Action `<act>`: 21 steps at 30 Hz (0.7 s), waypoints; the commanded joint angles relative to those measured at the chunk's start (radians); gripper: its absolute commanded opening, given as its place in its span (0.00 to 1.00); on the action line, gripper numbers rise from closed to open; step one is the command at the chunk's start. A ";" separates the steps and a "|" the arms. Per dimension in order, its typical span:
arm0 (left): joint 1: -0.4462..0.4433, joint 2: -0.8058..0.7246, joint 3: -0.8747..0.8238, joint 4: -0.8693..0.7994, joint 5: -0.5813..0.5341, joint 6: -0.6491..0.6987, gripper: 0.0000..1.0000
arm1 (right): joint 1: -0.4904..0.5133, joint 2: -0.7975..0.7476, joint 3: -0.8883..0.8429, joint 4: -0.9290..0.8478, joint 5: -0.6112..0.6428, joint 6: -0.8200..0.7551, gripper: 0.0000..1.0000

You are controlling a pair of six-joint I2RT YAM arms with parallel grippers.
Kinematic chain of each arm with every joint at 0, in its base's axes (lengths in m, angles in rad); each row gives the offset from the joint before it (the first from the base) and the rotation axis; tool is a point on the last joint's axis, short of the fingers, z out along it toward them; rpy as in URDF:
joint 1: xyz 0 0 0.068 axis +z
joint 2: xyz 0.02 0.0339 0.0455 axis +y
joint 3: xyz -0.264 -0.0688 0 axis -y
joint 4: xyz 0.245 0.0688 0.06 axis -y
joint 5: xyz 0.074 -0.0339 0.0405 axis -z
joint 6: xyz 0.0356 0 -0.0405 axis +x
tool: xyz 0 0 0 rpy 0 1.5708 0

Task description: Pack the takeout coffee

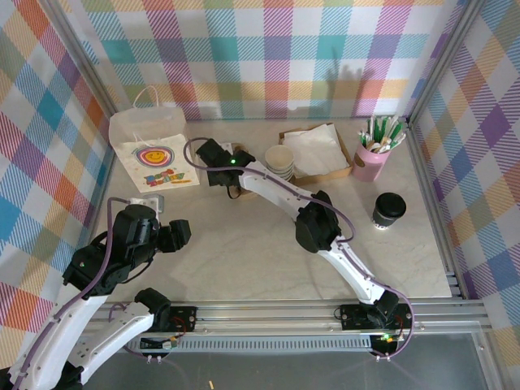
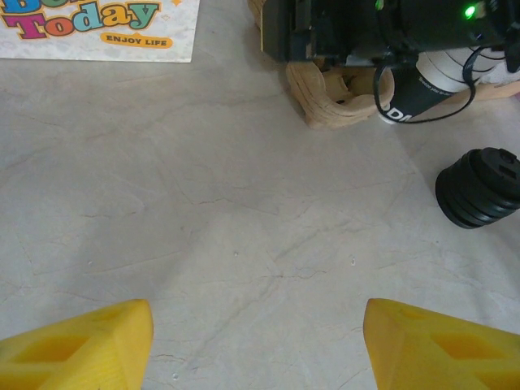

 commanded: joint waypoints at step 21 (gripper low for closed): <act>0.008 -0.012 0.009 -0.022 -0.013 -0.003 0.69 | -0.099 0.043 0.026 0.052 -0.057 -0.178 0.56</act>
